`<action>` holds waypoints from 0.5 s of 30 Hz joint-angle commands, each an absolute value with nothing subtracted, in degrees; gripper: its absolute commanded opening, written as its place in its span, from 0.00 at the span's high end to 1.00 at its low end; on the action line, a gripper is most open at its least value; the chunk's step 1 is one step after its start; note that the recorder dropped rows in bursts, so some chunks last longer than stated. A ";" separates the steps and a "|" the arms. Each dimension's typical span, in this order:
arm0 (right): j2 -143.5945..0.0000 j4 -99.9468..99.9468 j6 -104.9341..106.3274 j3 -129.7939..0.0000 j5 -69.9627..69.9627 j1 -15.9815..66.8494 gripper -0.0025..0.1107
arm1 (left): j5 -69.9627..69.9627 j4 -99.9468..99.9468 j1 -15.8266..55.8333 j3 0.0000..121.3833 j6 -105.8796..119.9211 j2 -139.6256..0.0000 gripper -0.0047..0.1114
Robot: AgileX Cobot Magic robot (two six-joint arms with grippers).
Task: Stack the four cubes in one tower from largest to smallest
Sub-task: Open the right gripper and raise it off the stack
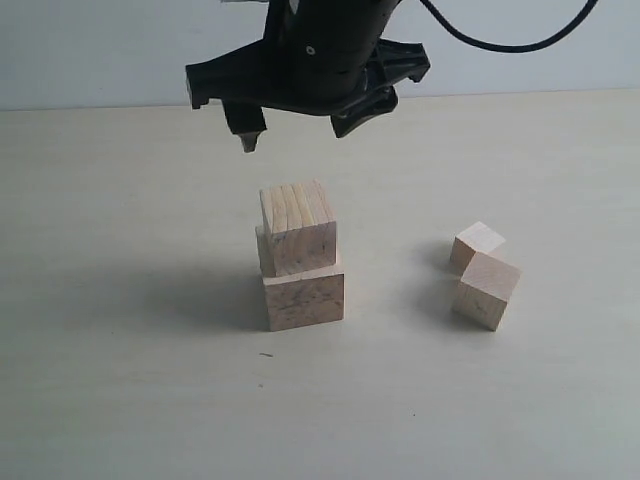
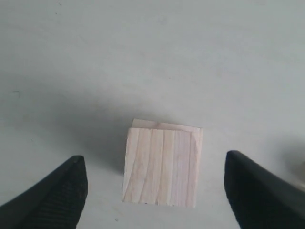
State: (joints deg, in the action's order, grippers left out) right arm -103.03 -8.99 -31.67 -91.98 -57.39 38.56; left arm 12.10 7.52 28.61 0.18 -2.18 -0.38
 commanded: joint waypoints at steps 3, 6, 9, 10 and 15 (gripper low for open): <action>-99.57 -12.77 -32.68 -92.25 -59.93 37.83 0.32 | 11.93 7.63 28.46 0.00 -2.02 0.00 0.96; -97.54 -12.85 -31.78 -92.25 -61.18 35.75 0.32 | 11.93 7.63 28.46 0.00 -2.02 0.00 0.96; -95.86 -12.85 -26.96 -91.84 -63.54 33.03 0.32 | 11.93 7.63 28.46 0.00 -2.02 0.00 0.96; -95.16 -12.54 -24.98 -91.03 -64.17 31.96 0.32 | 11.93 7.63 28.46 0.00 -2.02 0.00 0.96; -92.43 -12.25 -17.52 -81.88 -64.75 25.12 0.32 | 11.93 7.63 28.46 0.00 -2.02 0.00 0.96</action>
State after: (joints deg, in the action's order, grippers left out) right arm -93.08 -12.20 -21.06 -84.96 -64.37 27.18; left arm 12.10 7.52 28.61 0.18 -2.18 -0.38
